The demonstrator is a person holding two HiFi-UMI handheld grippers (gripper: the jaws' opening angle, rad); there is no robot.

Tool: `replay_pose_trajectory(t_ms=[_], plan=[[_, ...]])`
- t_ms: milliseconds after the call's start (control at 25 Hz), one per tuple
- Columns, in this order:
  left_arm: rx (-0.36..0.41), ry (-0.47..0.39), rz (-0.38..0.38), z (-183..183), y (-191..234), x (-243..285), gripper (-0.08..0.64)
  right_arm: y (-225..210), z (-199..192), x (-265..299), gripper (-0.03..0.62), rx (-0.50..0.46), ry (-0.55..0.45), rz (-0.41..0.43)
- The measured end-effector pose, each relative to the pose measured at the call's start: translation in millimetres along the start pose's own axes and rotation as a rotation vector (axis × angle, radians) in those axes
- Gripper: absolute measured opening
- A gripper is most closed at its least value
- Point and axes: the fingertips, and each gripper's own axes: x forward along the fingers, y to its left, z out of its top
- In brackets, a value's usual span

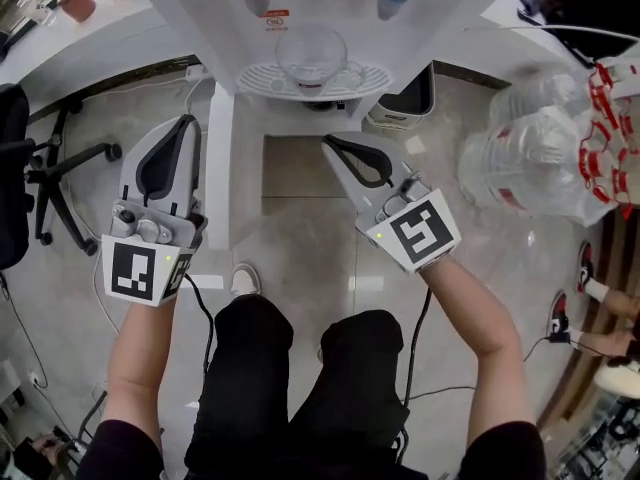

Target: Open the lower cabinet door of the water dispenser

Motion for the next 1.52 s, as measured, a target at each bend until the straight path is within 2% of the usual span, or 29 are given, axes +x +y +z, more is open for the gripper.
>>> replay_pose_trajectory(t_ms=[280, 400, 680, 960, 1200, 1520], plan=[[-0.056, 0.043, -0.029, 55, -9, 13, 0.008, -14, 43, -28, 0.005, 0.122, 0.054, -0.132], [-0.083, 0.059, -0.039, 80, -15, 14, 0.008, -25, 58, -45, 0.005, 0.166, 0.124, -0.204], [-0.113, 0.081, -0.050, 131, -31, 9, 0.008, -27, 103, -72, 0.005, 0.181, 0.185, -0.241], [-0.121, 0.087, -0.060, 194, -40, 18, 0.008, -47, 179, -98, 0.005, 0.217, 0.145, -0.304], [-0.120, 0.079, -0.066, 252, -40, 27, 0.008, -54, 245, -111, 0.005, 0.213, 0.110, -0.336], [-0.141, 0.055, -0.074, 329, -47, 30, 0.008, -53, 319, -138, 0.005, 0.263, 0.082, -0.386]])
